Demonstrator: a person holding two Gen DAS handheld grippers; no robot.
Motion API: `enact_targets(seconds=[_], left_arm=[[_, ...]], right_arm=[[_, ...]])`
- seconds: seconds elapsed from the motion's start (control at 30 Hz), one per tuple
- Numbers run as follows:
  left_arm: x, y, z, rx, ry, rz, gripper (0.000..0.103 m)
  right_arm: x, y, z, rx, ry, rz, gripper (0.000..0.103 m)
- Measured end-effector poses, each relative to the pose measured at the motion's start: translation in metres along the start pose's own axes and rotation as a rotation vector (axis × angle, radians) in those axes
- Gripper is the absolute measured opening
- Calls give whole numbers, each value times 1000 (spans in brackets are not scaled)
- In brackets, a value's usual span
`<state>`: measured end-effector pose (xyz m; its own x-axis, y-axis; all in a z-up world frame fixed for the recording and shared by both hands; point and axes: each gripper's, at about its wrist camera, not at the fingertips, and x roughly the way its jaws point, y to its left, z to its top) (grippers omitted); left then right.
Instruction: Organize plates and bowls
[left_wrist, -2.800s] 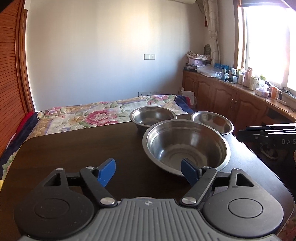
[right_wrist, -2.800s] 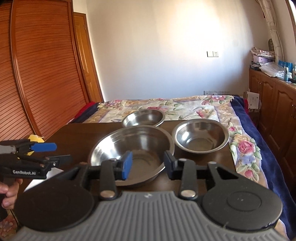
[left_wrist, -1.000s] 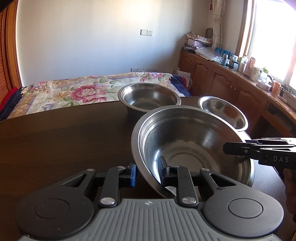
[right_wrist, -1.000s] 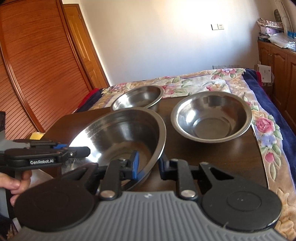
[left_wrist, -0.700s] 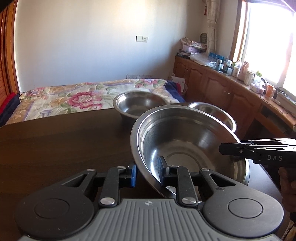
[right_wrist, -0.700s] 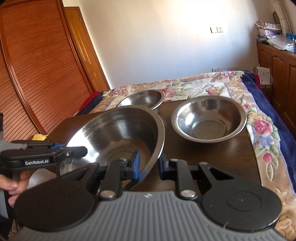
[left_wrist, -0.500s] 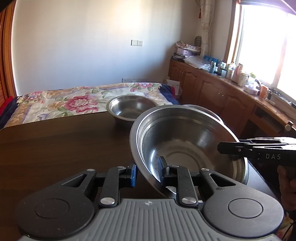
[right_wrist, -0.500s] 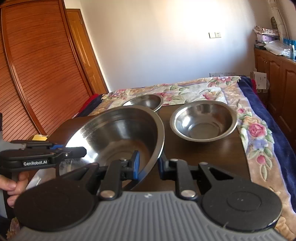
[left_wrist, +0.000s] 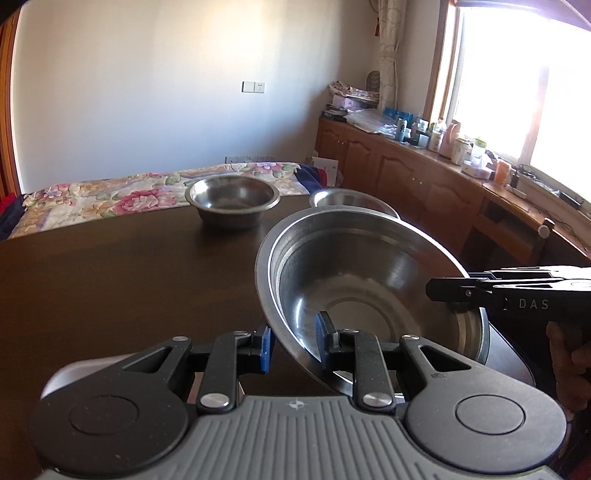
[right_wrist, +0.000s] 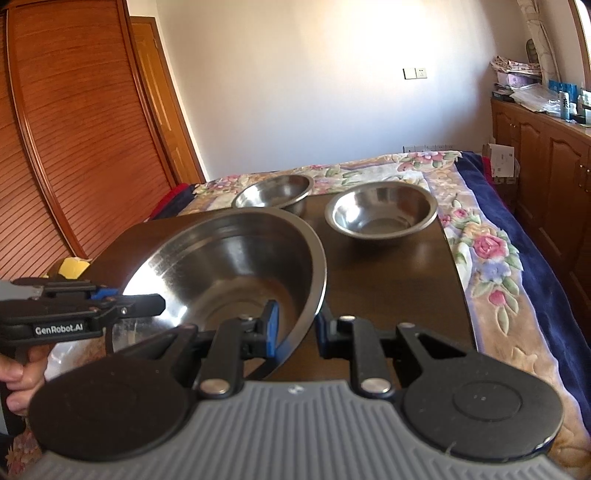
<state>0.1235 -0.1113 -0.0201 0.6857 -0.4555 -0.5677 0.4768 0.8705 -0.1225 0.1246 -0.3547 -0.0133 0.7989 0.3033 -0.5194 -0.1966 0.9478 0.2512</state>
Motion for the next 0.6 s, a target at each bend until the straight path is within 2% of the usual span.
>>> enact_targets(seconds=[0.27, 0.6], left_arm=[[-7, -10, -19, 8, 11, 4, 26], [-10, -17, -26, 23, 15, 19, 26]], right_arm=[[-10, -1, -19, 12, 8, -3, 23], [-18, 0, -24, 10, -3, -12, 23]])
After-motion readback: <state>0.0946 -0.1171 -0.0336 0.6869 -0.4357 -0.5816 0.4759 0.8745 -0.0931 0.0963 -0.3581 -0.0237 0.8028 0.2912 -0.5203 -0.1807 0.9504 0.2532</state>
